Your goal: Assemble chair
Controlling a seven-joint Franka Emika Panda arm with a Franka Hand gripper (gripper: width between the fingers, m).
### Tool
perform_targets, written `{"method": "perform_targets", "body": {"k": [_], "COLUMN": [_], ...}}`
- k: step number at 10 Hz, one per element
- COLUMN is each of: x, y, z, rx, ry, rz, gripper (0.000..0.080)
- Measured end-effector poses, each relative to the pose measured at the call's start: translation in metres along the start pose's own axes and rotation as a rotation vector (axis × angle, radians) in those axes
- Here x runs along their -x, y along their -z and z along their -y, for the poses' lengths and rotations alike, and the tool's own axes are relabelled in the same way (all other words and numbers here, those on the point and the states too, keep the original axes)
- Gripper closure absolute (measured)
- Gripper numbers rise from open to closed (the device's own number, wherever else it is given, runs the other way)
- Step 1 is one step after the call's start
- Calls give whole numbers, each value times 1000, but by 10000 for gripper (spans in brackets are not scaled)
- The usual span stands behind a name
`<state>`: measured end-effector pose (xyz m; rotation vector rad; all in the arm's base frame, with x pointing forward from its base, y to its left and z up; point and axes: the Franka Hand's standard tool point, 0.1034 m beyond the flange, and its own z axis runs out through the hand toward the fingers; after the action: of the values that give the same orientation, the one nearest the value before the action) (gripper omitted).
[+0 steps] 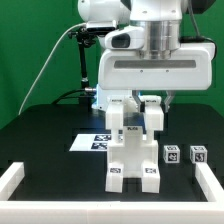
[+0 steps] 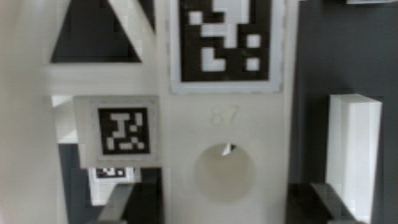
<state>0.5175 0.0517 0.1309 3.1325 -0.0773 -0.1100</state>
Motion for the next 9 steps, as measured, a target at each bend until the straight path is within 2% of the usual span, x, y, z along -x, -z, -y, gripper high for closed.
{"method": "perform_targets", "body": {"k": [3, 9], "x": [-3, -7], "y": [-7, -34], "z": [-4, -12], "rx": [5, 25], "ry": [4, 15], "rz": [-15, -16], "gripper": [514, 514]}}
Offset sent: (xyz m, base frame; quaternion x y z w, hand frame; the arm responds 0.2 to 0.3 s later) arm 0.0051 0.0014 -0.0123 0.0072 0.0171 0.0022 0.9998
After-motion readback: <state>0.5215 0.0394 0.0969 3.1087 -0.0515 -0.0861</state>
